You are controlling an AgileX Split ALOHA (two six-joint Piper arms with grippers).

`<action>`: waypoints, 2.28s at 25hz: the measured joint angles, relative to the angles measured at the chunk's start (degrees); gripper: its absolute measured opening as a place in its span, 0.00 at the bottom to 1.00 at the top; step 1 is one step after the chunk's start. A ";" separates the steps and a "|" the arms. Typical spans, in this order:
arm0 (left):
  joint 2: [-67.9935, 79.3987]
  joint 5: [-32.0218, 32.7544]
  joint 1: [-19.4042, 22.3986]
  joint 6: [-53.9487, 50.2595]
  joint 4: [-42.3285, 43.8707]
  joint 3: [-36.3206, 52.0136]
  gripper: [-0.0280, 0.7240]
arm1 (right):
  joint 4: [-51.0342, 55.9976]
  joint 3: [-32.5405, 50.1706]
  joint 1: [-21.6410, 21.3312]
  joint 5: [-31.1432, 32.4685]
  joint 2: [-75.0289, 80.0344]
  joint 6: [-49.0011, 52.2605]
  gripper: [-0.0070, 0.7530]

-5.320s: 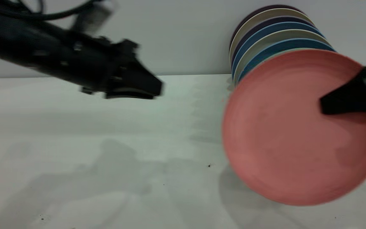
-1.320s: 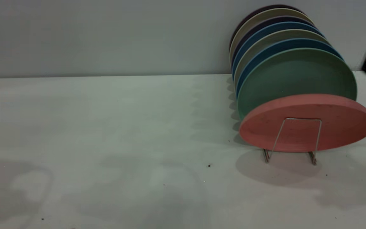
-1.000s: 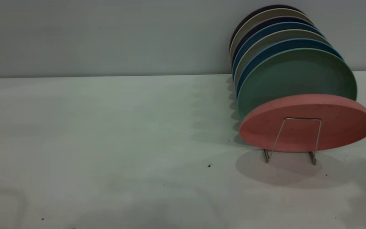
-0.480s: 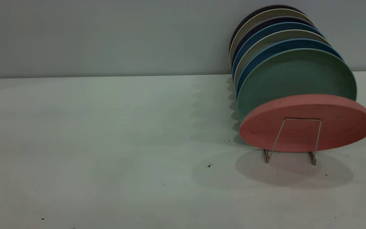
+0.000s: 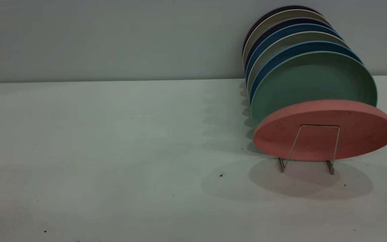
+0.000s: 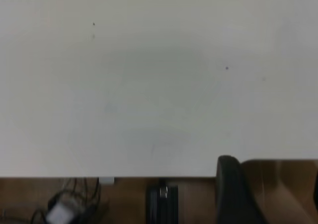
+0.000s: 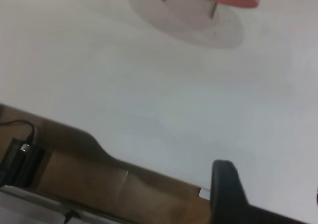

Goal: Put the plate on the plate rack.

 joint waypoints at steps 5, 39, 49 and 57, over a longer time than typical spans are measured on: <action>-7.94 0.18 0.00 0.00 0.00 2.14 0.60 | -0.54 7.58 0.00 -2.77 -7.52 0.00 0.59; -11.69 -1.57 -2.94 0.73 -0.04 6.31 0.60 | 0.50 8.66 0.00 -5.30 -11.62 0.22 0.59; -12.13 -1.62 -2.94 0.73 -0.04 6.31 0.60 | 0.60 8.66 0.00 -5.30 -13.73 0.28 0.58; -17.18 -1.57 -2.94 0.73 -0.08 6.31 0.60 | 0.78 8.66 0.00 -5.11 -20.49 0.28 0.58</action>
